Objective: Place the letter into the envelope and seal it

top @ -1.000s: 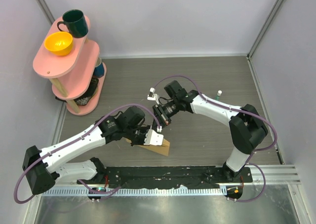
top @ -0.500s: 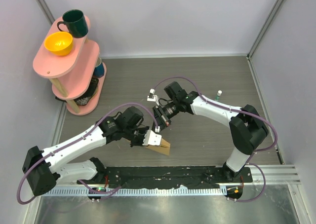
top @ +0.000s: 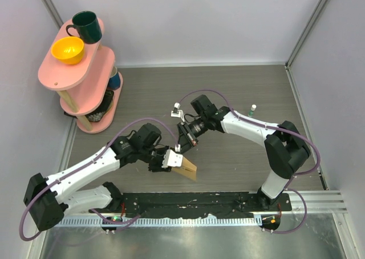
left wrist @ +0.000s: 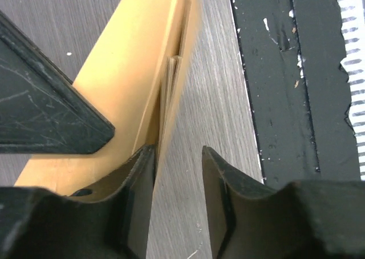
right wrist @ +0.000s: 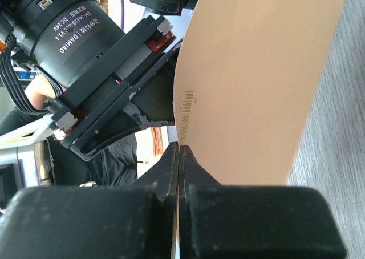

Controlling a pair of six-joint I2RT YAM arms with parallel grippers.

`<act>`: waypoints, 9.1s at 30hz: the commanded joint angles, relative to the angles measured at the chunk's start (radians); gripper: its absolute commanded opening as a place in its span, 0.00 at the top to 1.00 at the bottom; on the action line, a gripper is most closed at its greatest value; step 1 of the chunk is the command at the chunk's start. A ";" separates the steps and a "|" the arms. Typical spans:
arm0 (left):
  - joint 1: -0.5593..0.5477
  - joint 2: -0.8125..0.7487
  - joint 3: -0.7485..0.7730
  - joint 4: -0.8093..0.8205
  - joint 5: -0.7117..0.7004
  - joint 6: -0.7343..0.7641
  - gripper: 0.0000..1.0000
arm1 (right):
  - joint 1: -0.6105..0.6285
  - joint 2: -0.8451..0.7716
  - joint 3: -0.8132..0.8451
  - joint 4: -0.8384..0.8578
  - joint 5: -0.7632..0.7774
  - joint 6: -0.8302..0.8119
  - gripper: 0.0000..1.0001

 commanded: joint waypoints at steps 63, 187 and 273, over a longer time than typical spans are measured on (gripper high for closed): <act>0.534 0.078 0.324 -0.003 0.149 -0.682 0.00 | -0.519 -0.070 0.589 -0.567 0.764 -0.695 0.06; 0.295 0.068 0.143 0.260 0.141 -0.699 1.00 | -0.645 0.010 0.377 -0.311 0.834 -0.575 0.99; -0.033 -0.192 0.059 0.198 -0.393 0.439 1.00 | -0.021 -0.031 0.185 -0.059 0.080 0.074 0.48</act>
